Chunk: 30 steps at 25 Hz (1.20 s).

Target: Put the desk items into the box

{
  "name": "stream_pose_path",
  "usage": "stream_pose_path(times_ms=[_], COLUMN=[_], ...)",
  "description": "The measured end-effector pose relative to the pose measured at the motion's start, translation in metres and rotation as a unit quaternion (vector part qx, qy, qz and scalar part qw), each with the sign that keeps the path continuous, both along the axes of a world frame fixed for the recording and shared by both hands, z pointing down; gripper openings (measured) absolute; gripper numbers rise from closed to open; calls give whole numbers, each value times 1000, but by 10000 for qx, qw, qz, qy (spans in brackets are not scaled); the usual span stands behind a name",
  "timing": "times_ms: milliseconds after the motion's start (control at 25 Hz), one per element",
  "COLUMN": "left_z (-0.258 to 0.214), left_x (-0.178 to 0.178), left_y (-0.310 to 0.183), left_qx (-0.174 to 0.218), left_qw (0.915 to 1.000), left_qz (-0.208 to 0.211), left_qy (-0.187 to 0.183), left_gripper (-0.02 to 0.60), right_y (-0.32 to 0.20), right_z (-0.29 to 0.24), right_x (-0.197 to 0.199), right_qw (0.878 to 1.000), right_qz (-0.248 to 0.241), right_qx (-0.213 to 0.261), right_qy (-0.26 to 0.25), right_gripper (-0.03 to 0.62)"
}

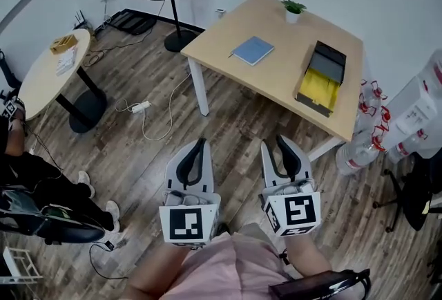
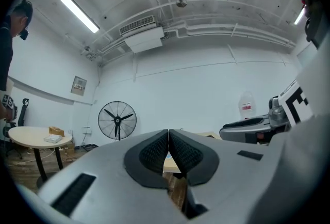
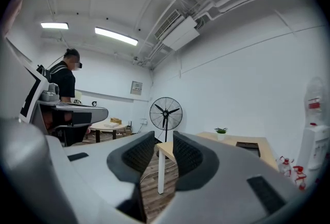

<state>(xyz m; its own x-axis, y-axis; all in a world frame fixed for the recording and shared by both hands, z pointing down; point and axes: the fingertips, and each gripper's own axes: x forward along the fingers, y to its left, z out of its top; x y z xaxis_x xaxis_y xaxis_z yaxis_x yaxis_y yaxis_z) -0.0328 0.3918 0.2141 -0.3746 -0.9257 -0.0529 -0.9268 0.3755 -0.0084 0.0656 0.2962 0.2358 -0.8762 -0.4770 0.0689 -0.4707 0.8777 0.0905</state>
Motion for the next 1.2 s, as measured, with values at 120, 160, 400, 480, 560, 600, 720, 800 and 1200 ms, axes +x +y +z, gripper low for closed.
stream_pose_path(times_ms=[120,160,400,480,560,600,720,800,1200], left_z=[11,14,37,44,52,55,63,64,59], left_x=[-13,-16,-43,-57,-72,-80,-108,-126,-186], left_y=[-15,-21,-56,-72,-90,-100,-135,-161,-281], left_qx=[-95,-99,-295,-356,-430,-477,-607,-646,-696], left_qw=[9999,9999,9991,9987,9983,9980,9973,9970,9955], left_qz=[98,130,255,266,285,302,346,356,562], left_qy=[14,47,174,230,273,273,242,250,319], left_gripper=[12,12,12,12,12,12,12,12,12], right_y=[-12,-17,-49,-64,-82,-92,-128,-153,-275], right_z=[8,11,36,43,49,52,57,61,56], right_x=[-13,-16,-41,-54,-69,-78,-104,-122,-178], right_qw=[10000,9999,9992,9990,9988,9986,9980,9976,9968], right_qz=[45,70,229,248,232,227,256,260,503], right_qx=[-35,-53,-227,-261,-301,-327,-420,-454,-457], right_qy=[62,85,228,265,314,343,406,444,424], right_gripper=[110,110,109,109,107,107,107,106,104])
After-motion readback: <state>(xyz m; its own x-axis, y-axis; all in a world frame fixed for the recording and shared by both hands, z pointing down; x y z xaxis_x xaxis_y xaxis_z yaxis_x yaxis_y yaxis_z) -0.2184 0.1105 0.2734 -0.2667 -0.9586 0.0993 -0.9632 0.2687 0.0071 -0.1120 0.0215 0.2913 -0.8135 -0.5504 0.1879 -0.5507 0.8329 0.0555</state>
